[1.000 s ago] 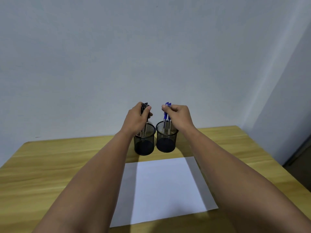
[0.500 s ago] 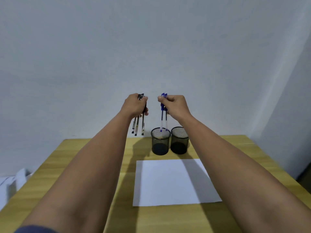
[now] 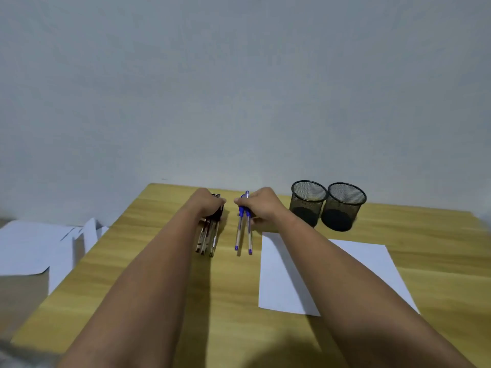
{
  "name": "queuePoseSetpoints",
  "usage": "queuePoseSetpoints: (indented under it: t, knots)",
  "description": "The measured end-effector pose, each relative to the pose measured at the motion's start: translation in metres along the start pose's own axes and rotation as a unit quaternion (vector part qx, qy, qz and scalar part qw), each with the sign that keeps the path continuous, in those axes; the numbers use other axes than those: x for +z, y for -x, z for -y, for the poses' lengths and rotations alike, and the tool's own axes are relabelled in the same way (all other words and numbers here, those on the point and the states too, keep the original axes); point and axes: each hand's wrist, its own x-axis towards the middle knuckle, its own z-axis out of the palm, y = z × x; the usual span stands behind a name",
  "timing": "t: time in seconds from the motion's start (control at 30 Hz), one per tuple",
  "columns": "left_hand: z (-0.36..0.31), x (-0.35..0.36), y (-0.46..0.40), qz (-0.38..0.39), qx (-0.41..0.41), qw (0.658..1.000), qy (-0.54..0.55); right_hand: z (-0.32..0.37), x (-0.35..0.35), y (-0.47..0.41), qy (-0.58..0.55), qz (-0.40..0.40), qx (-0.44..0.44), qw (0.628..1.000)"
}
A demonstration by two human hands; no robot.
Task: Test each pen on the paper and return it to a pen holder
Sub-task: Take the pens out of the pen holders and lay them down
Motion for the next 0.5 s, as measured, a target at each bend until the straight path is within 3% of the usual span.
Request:
queuePoseSetpoints:
  t: [0.3, 0.5]
  knots:
    - [0.025, 0.006, -0.013, -0.073, 0.022, 0.983, -0.168, -0.008, 0.040, -0.020, 0.225, -0.073, -0.019, 0.971]
    - [0.022, 0.005, -0.004, -0.107, 0.044, 0.971, -0.209, -0.004, 0.038, -0.008, 0.313, -0.085, -0.055, 0.944]
